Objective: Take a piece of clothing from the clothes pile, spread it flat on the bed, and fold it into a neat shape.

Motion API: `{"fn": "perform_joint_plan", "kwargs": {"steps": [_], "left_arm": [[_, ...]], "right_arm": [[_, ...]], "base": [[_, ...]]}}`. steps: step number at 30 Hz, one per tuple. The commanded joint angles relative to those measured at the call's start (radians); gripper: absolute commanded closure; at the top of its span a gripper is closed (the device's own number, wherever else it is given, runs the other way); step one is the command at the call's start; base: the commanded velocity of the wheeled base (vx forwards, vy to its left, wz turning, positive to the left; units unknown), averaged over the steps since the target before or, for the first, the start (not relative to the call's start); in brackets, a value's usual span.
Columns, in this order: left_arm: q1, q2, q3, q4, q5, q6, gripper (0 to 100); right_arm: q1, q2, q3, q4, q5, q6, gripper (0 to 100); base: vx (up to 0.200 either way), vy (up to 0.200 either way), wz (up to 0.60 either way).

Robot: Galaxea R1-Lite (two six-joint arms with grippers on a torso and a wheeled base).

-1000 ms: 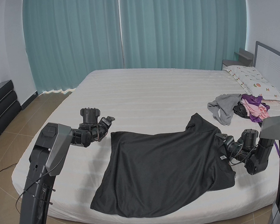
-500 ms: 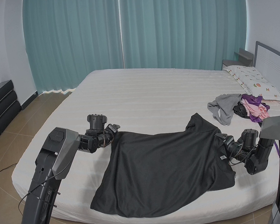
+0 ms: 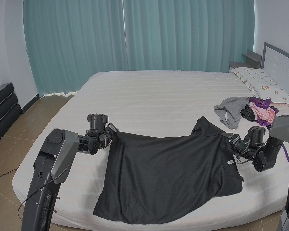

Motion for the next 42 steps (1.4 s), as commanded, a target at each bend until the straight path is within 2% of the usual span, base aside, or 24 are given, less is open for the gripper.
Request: {"fn": "perform_joint_plan", "kwargs": {"steps": [1,3,7,12,15,19,25,35,36,42], "left_arm": [[0.015,-0.076,0.000,-0.002,0.009,-0.002,100],[0.015,-0.084,0.000,-0.002,0.009,0.000,100],[0.024,-0.102,0.000,-0.002,0.029,0.000,100],[0.047,-0.117,0.000,0.004,0.029,-0.002,100],[0.059,-0.120,0.000,0.009,0.030,-0.002,100],[0.072,-0.123,0.000,0.009,0.030,0.000,100],[0.072,-0.119,0.000,0.012,0.032,-0.002,100],[0.064,-0.114,0.001,0.012,0.032,-0.002,100],[0.064,-0.114,0.005,0.012,0.032,-0.002,100],[0.067,-0.111,0.005,0.012,0.032,-0.002,100]], "right_arm": [[-0.005,-0.009,-0.163,0.142,-0.014,-0.082,0],[-0.005,-0.006,-0.206,0.187,-0.018,-0.095,0],[0.001,0.034,-0.450,0.458,-0.046,-0.176,0],[0.017,0.111,-0.631,0.661,-0.060,-0.233,0],[0.004,0.181,-0.704,0.681,-0.063,-0.303,0],[0.007,0.256,-0.821,0.731,-0.093,-0.351,0],[0.000,0.303,-0.930,0.750,-0.098,-0.357,0],[0.030,0.396,-1.042,0.759,-0.095,-0.371,0],[0.032,0.407,-1.051,0.759,-0.096,-0.371,100],[0.035,0.425,-1.082,0.741,-0.103,-0.369,100]], "base": [[0.000,0.000,0.00],[0.000,0.000,0.00],[0.000,0.000,0.00],[0.000,0.000,0.00],[0.000,0.000,0.00],[0.000,0.000,0.00],[0.000,0.000,0.00],[0.000,0.000,0.00],[0.000,0.000,0.00],[0.000,0.000,0.00]]}}
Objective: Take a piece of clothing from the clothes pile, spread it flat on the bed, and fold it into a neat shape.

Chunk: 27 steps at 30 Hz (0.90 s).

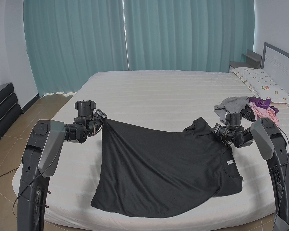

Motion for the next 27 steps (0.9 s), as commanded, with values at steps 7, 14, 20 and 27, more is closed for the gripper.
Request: {"fn": "perform_joint_plan", "kwargs": {"steps": [7,14,20,27], "left_arm": [[0.000,0.013,-0.004,-0.015,0.000,-0.001,100],[-0.005,0.018,-0.004,-0.079,-0.003,-0.001,100],[-0.003,0.031,-0.004,-0.158,-0.002,-0.001,100],[-0.003,0.070,-0.004,-0.207,-0.009,-0.001,100]], "right_arm": [[-0.031,0.012,-0.057,-0.051,-0.037,0.021,100],[-0.068,0.001,-0.080,-0.132,-0.057,0.062,100],[-0.067,0.001,-0.143,-0.178,-0.114,0.071,100],[-0.054,0.024,-0.143,-0.221,-0.135,0.062,100]], "base": [[0.000,0.000,0.00],[0.000,0.000,0.00],[0.000,0.000,0.00],[0.000,0.000,0.00]]}}
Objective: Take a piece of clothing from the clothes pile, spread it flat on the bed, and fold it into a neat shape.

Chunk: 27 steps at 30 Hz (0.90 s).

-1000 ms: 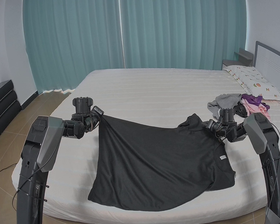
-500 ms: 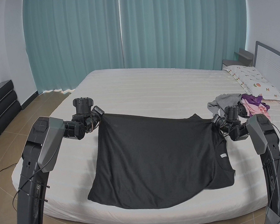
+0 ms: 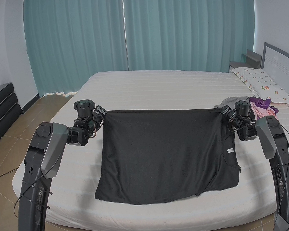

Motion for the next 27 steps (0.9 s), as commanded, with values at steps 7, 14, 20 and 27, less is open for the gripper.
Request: {"fn": "perform_joint_plan", "kwargs": {"steps": [7,14,20,27], "left_arm": [[-0.014,0.089,0.000,-0.019,-0.006,0.002,100],[-0.026,0.123,0.000,-0.013,-0.004,0.003,0],[-0.015,0.108,0.006,-0.001,0.011,0.002,0],[0.017,-0.093,0.193,0.063,0.023,-0.006,0]], "right_arm": [[0.018,0.066,-0.003,0.001,-0.010,-0.043,100],[0.020,0.078,0.034,0.018,-0.009,-0.043,0],[-0.003,-0.029,0.158,0.006,0.005,-0.021,0],[-0.046,-0.279,0.448,-0.014,0.123,0.048,0]], "base": [[0.000,0.000,0.00],[0.000,0.000,0.00],[0.000,0.000,0.00],[0.000,0.000,0.00]]}}
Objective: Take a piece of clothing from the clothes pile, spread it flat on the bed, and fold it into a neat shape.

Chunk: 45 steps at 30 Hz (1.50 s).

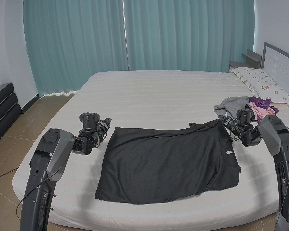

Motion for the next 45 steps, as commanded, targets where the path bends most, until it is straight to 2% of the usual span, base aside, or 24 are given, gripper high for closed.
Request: {"fn": "perform_joint_plan", "kwargs": {"steps": [1,2,3,5,7,8,10,13,19,25,30,32,37,43,45], "left_arm": [[0.029,-0.175,0.162,0.027,0.001,-0.005,0],[0.033,-0.243,0.254,0.019,-0.012,-0.005,0],[0.035,-0.249,0.262,0.019,-0.015,-0.005,0],[0.039,-0.353,0.402,0.017,-0.044,-0.005,0],[0.046,-0.430,0.504,0.016,-0.064,-0.005,0],[0.046,-0.430,0.504,0.016,-0.064,-0.005,0],[0.042,-0.546,0.672,0.002,-0.101,-0.020,0],[0.035,-0.625,0.814,-0.030,-0.124,-0.025,0],[0.030,-0.749,1.126,-0.197,-0.193,-0.041,0],[-0.004,-0.792,1.367,-0.340,-0.205,-0.046,0],[-0.039,-0.789,1.459,-0.400,-0.213,-0.092,0],[-0.056,-0.783,1.497,-0.431,-0.240,-0.149,0],[-0.057,-0.758,1.566,-0.487,-0.335,-0.161,0],[-0.057,-0.734,1.620,-0.526,-0.334,-0.163,0],[-0.059,-0.724,1.643,-0.576,-0.332,-0.160,0]], "right_arm": [[-0.036,-0.221,0.215,-0.022,0.080,0.036,0],[-0.046,-0.289,0.327,-0.054,0.121,0.041,0],[-0.046,-0.295,0.336,-0.057,0.124,0.041,0],[-0.052,-0.390,0.523,-0.125,0.193,0.041,0],[-0.058,-0.448,0.637,-0.168,0.226,0.041,0],[-0.058,-0.448,0.637,-0.168,0.226,0.041,0],[-0.064,-0.528,0.793,-0.203,0.269,0.042,0],[-0.062,-0.583,0.910,-0.228,0.272,0.032,0],[-0.050,-0.708,1.209,-0.367,0.282,0.041,0],[-0.052,-0.718,1.404,-0.458,0.321,0.042,0],[-0.036,-0.715,1.499,-0.514,0.322,0.045,0],[-0.036,-0.685,1.543,-0.548,0.345,0.059,0],[-0.046,-0.682,1.612,-0.617,0.385,0.081,0],[-0.046,-0.674,1.649,-0.680,0.385,0.081,0],[-0.043,-0.665,1.651,-0.680,0.385,0.081,0]], "base": [[0.000,0.000,0.00],[0.000,0.000,0.00],[0.000,0.000,0.00],[0.000,0.000,0.00],[0.000,0.000,0.00],[0.000,0.000,0.00],[0.000,0.000,0.00],[0.000,0.000,0.00],[0.000,0.000,0.00],[0.000,0.000,0.00],[0.000,0.000,0.00],[0.000,0.000,0.00],[0.000,0.000,0.00],[-0.133,0.000,0.00],[-0.200,0.000,0.00]]}}
